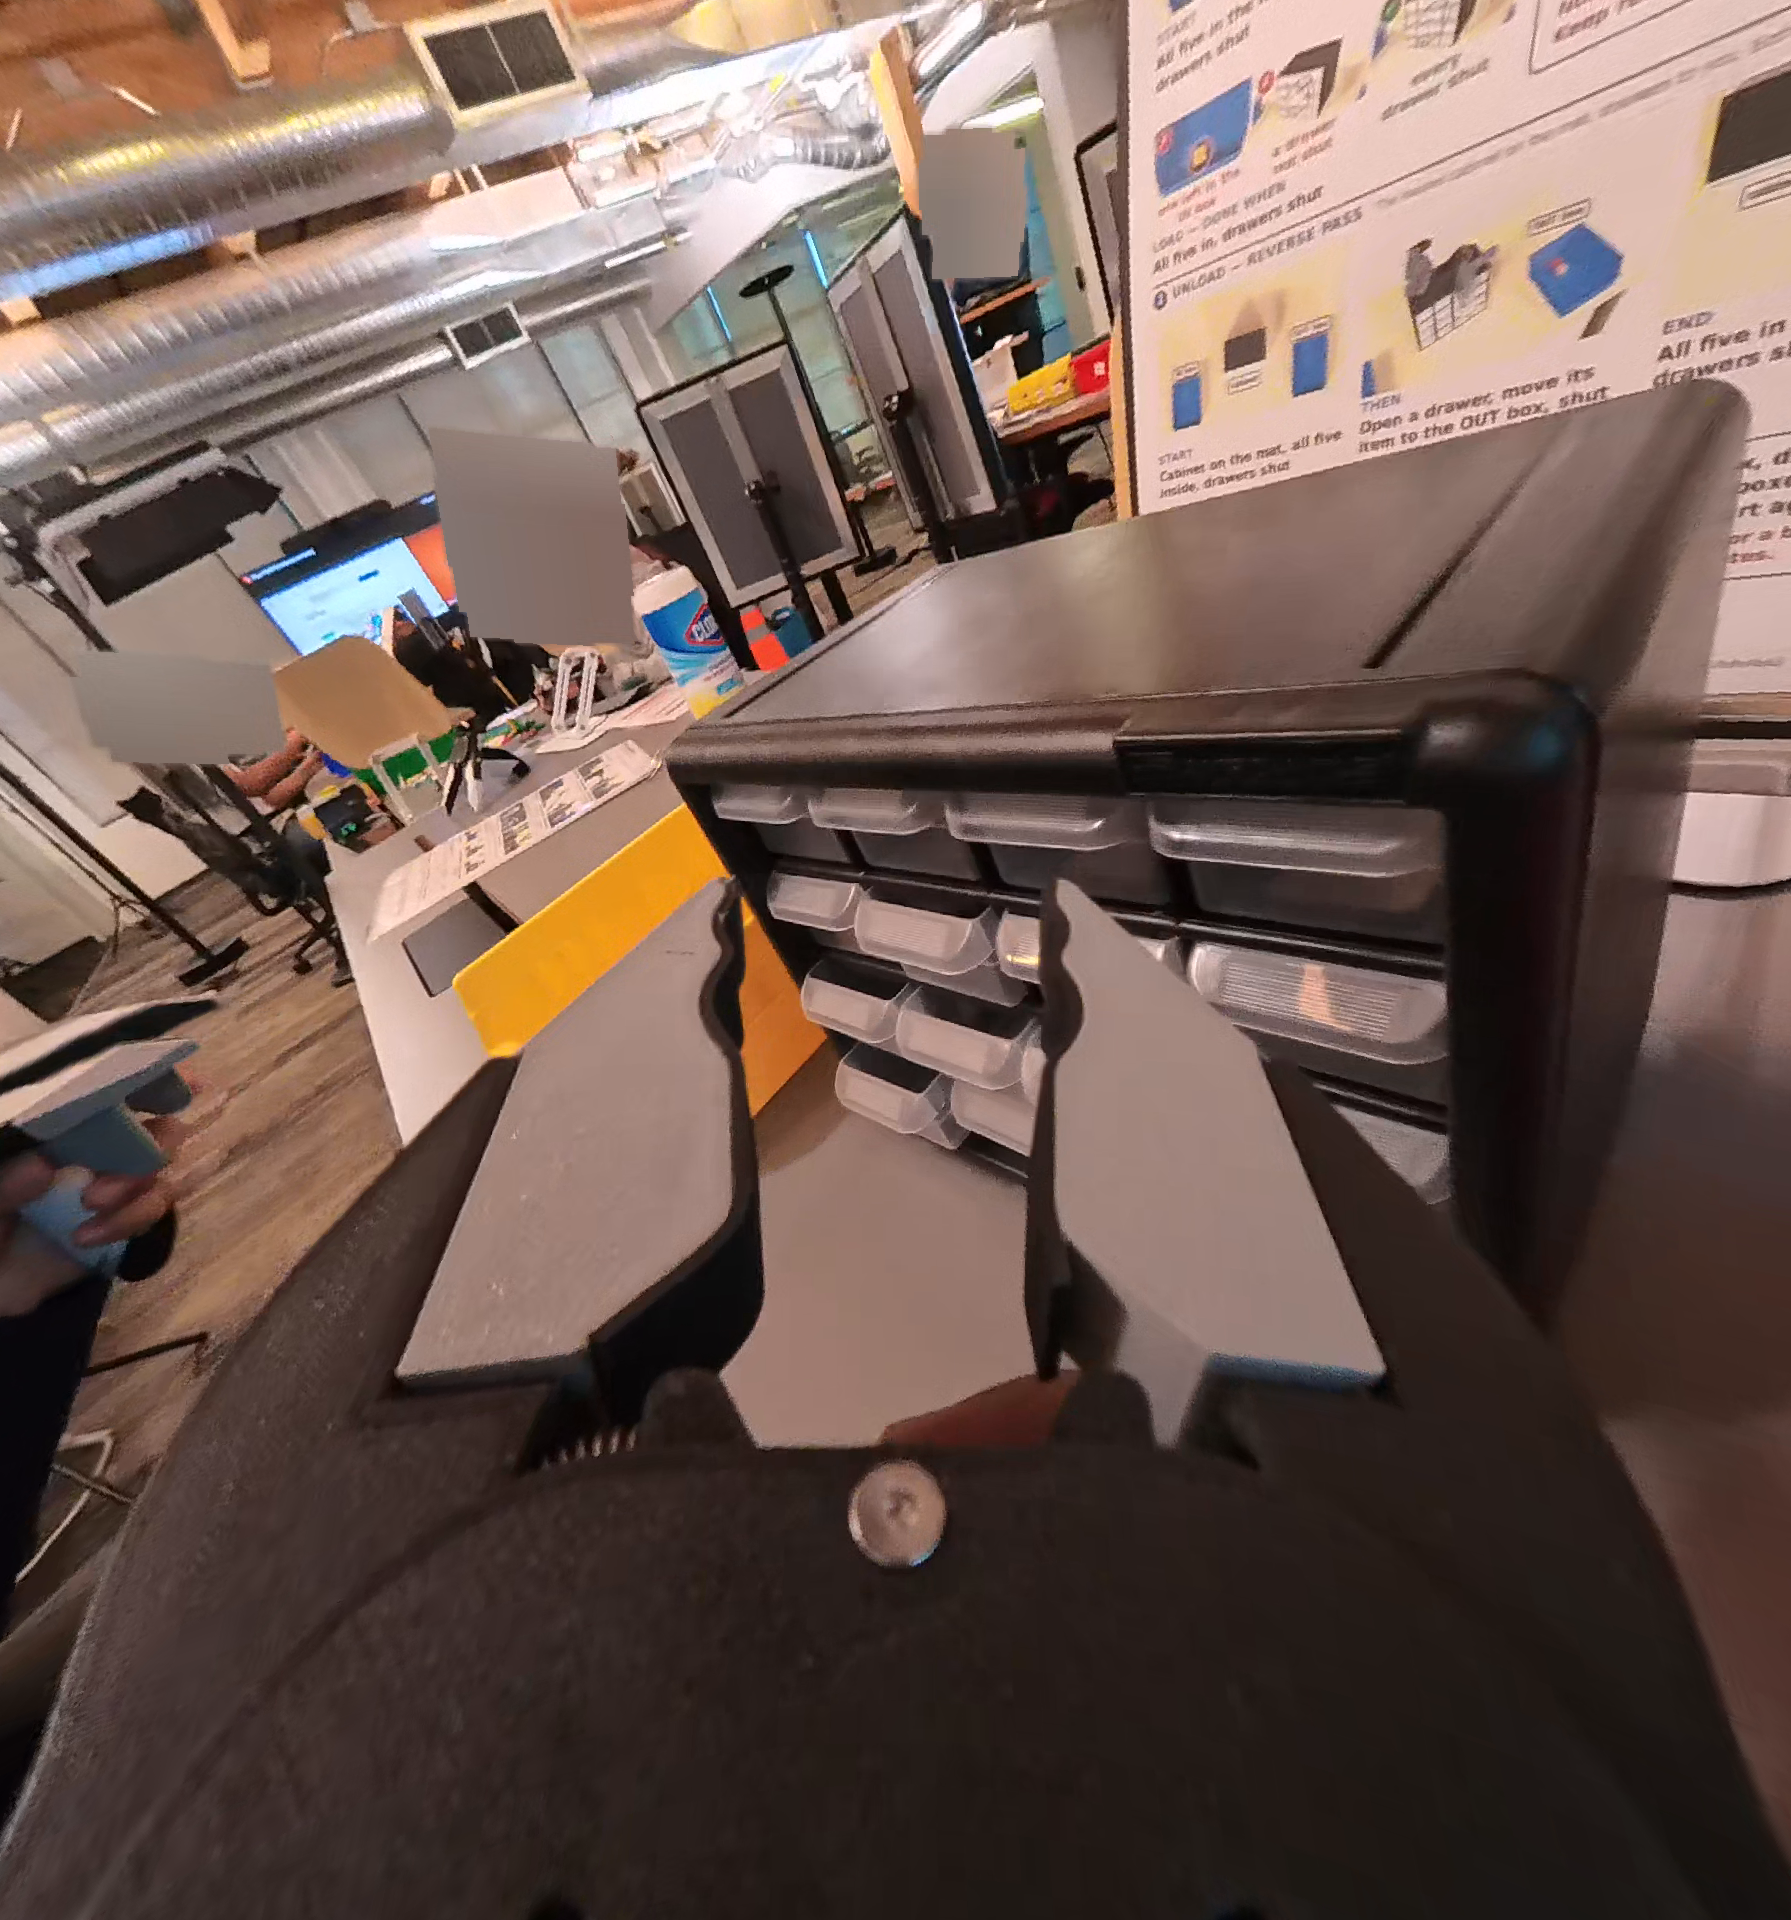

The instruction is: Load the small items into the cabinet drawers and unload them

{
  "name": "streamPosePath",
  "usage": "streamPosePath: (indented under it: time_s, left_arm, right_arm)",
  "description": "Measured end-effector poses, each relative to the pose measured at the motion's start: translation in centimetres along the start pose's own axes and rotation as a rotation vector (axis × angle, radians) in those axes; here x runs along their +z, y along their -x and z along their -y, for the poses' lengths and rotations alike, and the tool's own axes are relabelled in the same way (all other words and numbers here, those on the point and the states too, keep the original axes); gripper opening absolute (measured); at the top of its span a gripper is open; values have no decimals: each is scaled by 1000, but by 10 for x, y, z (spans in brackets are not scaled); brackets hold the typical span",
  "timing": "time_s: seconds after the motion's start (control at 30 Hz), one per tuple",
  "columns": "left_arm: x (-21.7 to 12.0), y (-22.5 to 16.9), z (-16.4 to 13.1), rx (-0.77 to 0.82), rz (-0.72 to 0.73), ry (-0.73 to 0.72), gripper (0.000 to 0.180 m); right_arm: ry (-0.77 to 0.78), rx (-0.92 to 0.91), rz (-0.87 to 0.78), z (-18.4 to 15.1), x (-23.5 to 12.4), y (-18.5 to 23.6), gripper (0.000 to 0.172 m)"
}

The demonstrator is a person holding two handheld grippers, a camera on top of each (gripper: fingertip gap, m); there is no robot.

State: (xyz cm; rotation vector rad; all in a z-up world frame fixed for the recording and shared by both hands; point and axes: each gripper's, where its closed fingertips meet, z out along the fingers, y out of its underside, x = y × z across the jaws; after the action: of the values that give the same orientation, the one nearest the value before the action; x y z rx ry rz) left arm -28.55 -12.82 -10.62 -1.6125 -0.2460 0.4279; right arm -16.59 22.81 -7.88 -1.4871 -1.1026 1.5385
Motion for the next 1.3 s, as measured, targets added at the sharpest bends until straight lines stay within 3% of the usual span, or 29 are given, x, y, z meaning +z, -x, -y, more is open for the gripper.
streamPosePath:
  time_s: [0.23, 0.43, 0.6, 0.7, 0.83, 1.07, 1.3]
  left_arm:
    - [-12, -11, 13, -1, -17, -39, 24]
    - [-13, -17, 11, 49, 6, -19, 24]
    - [-7, -24, 19, 73, -18, -42, 24]
    - [3, -28, 21, 74, -48, -54, 24]
    - [20, -31, 4, 79, -74, 1, 25]
    - [16, -26, -8, 126, -35, 42, 25]
    - [10, -23, 2, 103, -26, 9, 25]
  right_arm:
    - [59, 76, -153, -22, -3, -54, 50]
    - [90, 195, -112, -34, -3, -71, 44]
    - [138, 219, -145, -50, -3, -81, 51]
    - [32, 288, -75, -41, -6, -73, 44]
    - [36, 363, 9, -45, -9, -64, 46]
    - [-13, 306, 27, -25, -5, -51, 46]
    - [11, 239, 84, -33, 18, -15, 46]
